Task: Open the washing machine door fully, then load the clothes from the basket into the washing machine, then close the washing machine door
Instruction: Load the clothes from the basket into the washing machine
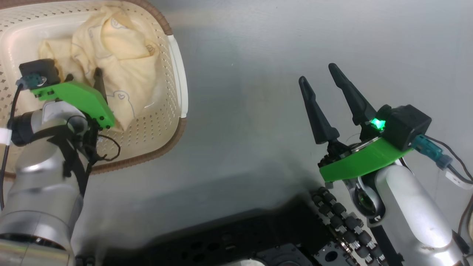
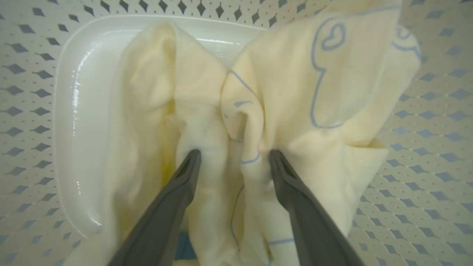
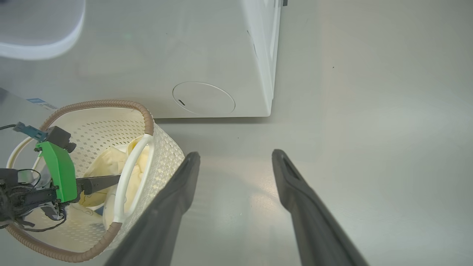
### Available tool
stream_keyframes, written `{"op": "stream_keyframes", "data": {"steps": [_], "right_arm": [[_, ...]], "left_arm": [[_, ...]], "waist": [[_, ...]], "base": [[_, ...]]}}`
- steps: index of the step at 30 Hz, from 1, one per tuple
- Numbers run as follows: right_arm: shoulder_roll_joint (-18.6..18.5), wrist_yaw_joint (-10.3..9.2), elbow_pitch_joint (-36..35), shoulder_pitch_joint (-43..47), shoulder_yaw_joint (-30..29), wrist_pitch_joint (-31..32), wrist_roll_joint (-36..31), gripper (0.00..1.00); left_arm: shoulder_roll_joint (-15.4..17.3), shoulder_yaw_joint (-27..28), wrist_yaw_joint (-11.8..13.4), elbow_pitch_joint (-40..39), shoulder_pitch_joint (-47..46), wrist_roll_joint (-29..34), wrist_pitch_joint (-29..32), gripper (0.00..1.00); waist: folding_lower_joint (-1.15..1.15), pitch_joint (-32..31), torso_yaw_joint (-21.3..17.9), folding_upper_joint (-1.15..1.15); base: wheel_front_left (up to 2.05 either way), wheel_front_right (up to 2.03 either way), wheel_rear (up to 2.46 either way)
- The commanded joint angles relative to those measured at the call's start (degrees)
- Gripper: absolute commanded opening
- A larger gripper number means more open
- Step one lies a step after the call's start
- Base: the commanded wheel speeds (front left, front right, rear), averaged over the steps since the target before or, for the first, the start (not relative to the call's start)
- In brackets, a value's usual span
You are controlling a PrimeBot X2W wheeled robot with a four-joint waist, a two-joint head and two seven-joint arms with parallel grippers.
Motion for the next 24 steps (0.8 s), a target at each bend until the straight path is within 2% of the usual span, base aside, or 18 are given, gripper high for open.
{"op": "stream_keyframes", "data": {"steps": [1, 2, 4, 5, 7, 12, 19, 24], "right_arm": [[-0.2, -0.15, -1.6, 2.0, 1.2, -0.4, -0.2, 1.00], [-0.2, -0.15, -1.7, 2.0, 1.2, -0.4, -0.1, 1.00], [-0.2, -0.15, -1.9, 2.1, 1.3, -0.4, -0.1, 1.00], [-0.2, -0.15, -2.0, 2.1, 1.4, -0.4, 0.0, 1.00], [-0.1, -0.15, -2.3, 2.1, 1.5, -0.4, 0.2, 1.00], [-0.2, -0.15, -2.8, 2.3, 1.3, -0.4, 0.3, 1.00], [-0.3, -0.15, -2.8, 1.2, -0.1, -0.4, 0.1, 1.00], [-0.5, -0.15, -1.9, 0.7, -0.2, -0.4, 0.1, 1.00]], "left_arm": [[1.9, 0.2, 0.1, 0.3, 1.1, 0.4, 1.6, 1.00], [1.9, 0.0, 0.1, 0.5, 1.0, 0.4, 2.2, 0.85], [1.8, 0.0, 0.1, 0.7, 1.0, 0.1, 3.6, 0.33], [1.8, 0.0, 0.2, 0.8, 0.9, 0.0, 4.0, 0.13], [1.8, 0.2, 0.2, 1.0, 1.0, -0.6, 5.3, 0.00], [1.7, 0.2, 0.2, 1.0, 0.9, -1.1, 4.7, 0.00], [1.8, -2.6, 0.1, -0.2, 1.6, 0.7, -2.5, 0.00], [1.0, -3.4, 0.0, -2.3, 3.6, -0.2, -5.6, 0.00]], "waist": [[0.00, 0.1, -0.2, 0.00], [0.00, 0.1, -0.3, 0.00], [0.00, 0.3, -0.5, 0.00], [0.00, 0.4, -0.6, 0.00], [0.00, 0.5, -0.9, 0.00], [0.00, 0.6, -1.1, 0.00], [0.00, -1.8, -0.2, 0.00], [0.00, -5.0, 0.9, 0.00]], "base": [[0.00, 0.00, 0.00], [0.00, 0.00, 0.00], [0.00, 0.00, 0.00], [0.00, 0.00, 0.00], [0.00, 0.00, 0.00], [0.00, 0.00, 0.00], [0.00, 0.00, 0.00], [0.00, 0.00, 0.00]]}}
